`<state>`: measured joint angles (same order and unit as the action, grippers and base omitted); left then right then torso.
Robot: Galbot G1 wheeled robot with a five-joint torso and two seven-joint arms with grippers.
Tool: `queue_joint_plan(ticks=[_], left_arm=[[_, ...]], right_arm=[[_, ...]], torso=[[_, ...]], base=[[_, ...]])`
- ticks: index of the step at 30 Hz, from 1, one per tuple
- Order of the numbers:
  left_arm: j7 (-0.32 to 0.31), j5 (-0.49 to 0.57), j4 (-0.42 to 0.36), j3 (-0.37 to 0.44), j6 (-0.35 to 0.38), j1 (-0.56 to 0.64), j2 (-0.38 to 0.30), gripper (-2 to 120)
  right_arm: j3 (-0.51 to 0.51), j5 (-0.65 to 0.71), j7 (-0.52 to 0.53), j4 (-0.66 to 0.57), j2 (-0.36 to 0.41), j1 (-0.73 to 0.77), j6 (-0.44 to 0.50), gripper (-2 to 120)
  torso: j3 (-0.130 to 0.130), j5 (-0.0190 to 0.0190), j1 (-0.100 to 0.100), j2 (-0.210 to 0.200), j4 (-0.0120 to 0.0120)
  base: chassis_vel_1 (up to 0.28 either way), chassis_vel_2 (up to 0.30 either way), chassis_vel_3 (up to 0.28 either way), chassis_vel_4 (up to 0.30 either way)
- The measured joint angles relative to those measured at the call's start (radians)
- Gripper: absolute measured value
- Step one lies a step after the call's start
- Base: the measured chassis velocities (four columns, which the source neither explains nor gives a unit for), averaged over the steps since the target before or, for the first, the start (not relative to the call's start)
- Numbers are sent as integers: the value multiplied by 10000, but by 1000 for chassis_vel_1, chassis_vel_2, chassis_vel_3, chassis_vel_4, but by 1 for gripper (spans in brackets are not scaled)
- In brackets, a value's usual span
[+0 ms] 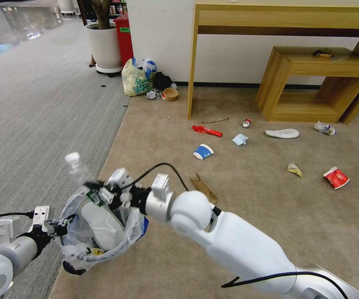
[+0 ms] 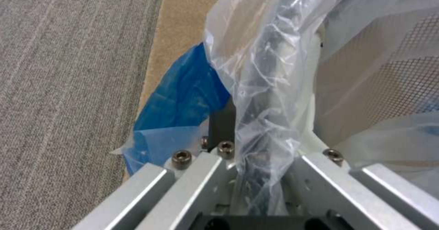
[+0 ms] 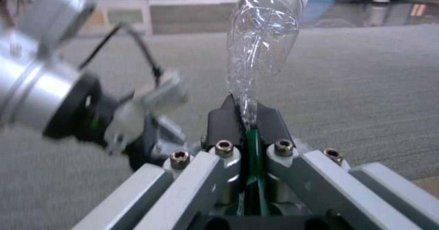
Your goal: Pick up the trash bin and place the garbage on the floor into it.
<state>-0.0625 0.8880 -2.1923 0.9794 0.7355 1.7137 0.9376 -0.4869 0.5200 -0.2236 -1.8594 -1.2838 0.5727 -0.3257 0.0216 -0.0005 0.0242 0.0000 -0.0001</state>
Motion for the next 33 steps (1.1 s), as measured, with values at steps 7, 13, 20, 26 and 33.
queue_joint_plan(ticks=[7,13,20,26,33], left_arm=[[9,-12,-27,13,0,-24,49,0],[3,-26,-62,-8,0,-55,93,0],[1,-32,-61,-42,0,-144,70,0],[-9,-30,-61,-64,0,-186,77,0],[-12,-28,-61,-57,0,-215,67,0]], right_arm=[[-494,-901,-192,302,56,140,113,3],[-688,-1081,434,500,36,375,270,21],[-680,-914,807,651,-99,439,296,48],[-748,-891,835,735,-120,457,331,72],[-826,-877,864,822,-158,463,394,96]], torso=[[0,1,0,0,0],[0,1,0,0,0],[0,1,0,0,0],[1,1,0,0,0],[1,1,0,0,0]], base=[[0,0,0,0],[0,0,0,0],[0,0,0,0],[0,0,0,0],[0,0,0,0]])
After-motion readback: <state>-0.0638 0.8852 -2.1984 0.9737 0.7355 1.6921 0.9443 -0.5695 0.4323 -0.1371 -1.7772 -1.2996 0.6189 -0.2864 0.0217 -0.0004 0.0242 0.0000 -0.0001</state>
